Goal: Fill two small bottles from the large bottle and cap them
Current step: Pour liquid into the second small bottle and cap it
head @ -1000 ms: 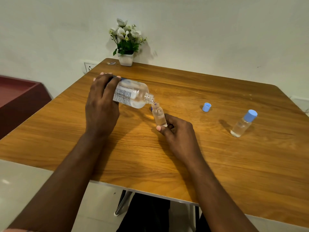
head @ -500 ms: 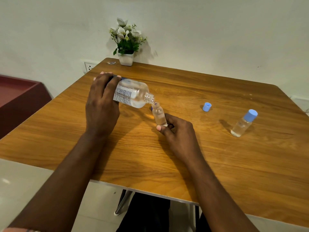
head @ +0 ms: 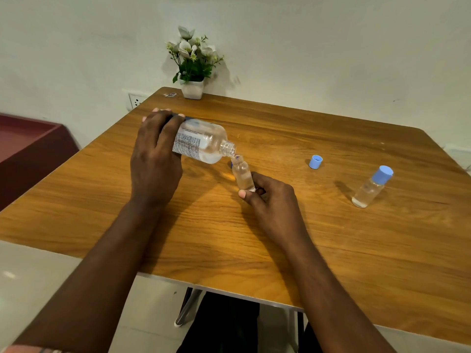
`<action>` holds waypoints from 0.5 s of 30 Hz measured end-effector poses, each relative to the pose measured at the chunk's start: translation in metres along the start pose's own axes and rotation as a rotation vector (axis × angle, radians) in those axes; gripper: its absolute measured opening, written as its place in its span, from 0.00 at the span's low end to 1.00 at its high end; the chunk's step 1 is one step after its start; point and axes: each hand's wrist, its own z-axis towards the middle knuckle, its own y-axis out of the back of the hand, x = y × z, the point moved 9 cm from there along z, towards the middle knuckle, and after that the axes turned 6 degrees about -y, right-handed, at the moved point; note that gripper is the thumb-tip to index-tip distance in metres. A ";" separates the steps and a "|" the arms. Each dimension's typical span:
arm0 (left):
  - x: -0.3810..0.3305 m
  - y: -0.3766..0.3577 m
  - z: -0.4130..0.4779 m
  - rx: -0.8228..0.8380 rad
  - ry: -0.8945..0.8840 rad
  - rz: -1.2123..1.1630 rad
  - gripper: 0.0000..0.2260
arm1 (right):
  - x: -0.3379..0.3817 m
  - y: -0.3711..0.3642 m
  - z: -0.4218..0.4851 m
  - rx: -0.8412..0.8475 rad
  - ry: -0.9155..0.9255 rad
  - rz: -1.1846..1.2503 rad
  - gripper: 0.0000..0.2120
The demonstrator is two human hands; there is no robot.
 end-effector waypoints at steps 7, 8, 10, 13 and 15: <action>0.000 -0.001 -0.001 0.002 0.004 -0.002 0.23 | -0.001 0.000 0.001 0.004 -0.007 0.012 0.10; 0.000 -0.001 -0.002 0.005 0.008 -0.005 0.24 | 0.000 0.000 0.001 0.003 -0.007 0.016 0.10; 0.001 -0.003 -0.003 0.021 0.017 -0.008 0.25 | 0.000 0.001 0.001 0.001 -0.003 0.017 0.09; 0.002 -0.008 -0.006 0.071 0.029 -0.017 0.27 | 0.000 0.000 0.001 0.002 0.006 0.020 0.09; 0.003 -0.012 -0.007 0.116 0.044 -0.027 0.28 | 0.000 0.000 0.001 0.002 0.006 0.032 0.08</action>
